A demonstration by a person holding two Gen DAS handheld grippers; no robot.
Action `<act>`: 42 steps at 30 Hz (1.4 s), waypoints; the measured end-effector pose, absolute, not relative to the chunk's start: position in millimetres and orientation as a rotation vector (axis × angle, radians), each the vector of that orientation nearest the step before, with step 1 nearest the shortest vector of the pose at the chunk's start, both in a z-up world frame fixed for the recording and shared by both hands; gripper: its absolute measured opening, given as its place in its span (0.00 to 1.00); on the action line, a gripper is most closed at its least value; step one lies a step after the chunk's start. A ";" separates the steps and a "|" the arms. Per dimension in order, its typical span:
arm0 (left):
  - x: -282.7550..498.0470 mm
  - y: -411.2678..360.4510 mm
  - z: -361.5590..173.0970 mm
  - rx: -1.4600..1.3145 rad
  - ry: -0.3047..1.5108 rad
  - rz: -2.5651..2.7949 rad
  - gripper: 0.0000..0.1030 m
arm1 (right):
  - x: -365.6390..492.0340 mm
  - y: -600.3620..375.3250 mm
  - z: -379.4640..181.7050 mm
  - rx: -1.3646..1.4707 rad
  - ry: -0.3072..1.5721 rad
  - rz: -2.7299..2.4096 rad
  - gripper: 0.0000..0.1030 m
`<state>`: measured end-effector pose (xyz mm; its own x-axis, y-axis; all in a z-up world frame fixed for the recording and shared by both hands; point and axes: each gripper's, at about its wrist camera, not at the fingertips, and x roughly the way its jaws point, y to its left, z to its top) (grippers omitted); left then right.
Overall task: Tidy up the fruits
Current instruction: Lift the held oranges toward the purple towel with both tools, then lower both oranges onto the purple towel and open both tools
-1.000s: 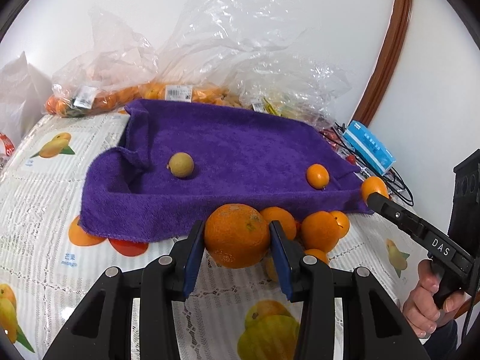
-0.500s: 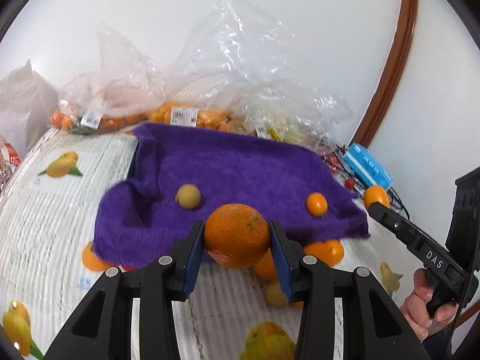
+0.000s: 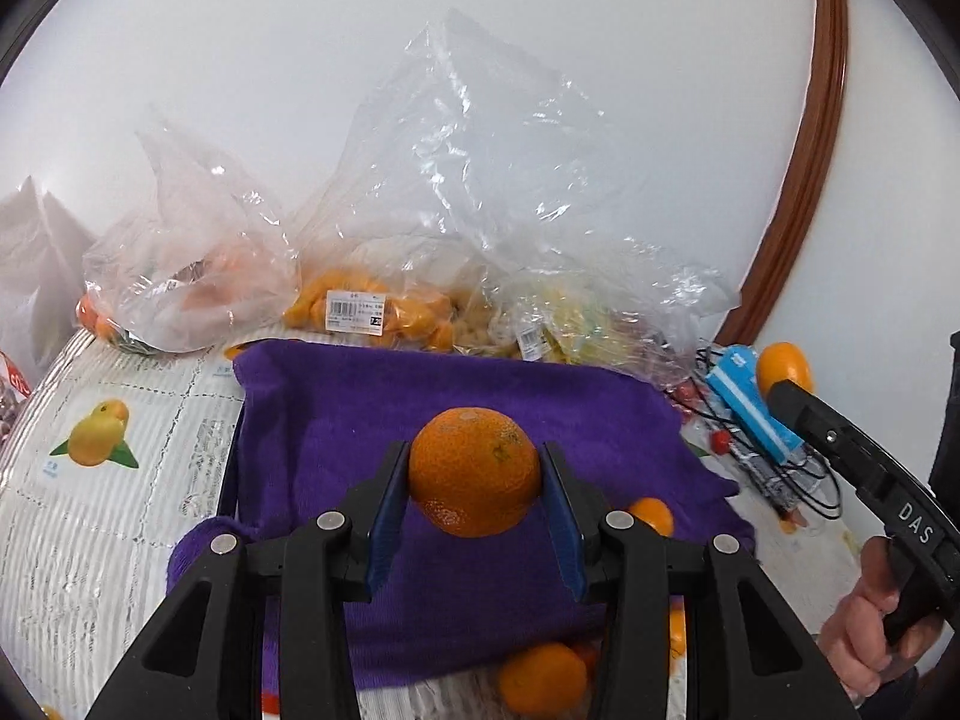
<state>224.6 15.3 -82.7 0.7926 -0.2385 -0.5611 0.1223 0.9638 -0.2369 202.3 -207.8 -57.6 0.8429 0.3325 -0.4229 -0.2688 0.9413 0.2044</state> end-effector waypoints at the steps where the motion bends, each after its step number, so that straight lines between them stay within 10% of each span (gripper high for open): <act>1: 225.9 15.7 -89.2 -0.198 0.636 -0.194 0.40 | 204.0 -209.2 -61.8 0.143 0.472 0.312 0.31; 42: 237.7 21.5 -136.9 -0.252 0.762 -0.204 0.40 | 247.2 -226.1 -148.7 0.126 0.787 0.171 0.31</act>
<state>237.7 21.5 -136.9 0.7064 -0.2720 -0.6534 0.0908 0.9504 -0.2975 247.2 -226.1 -148.7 0.6929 0.1997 -0.6928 -0.1059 0.9786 0.1762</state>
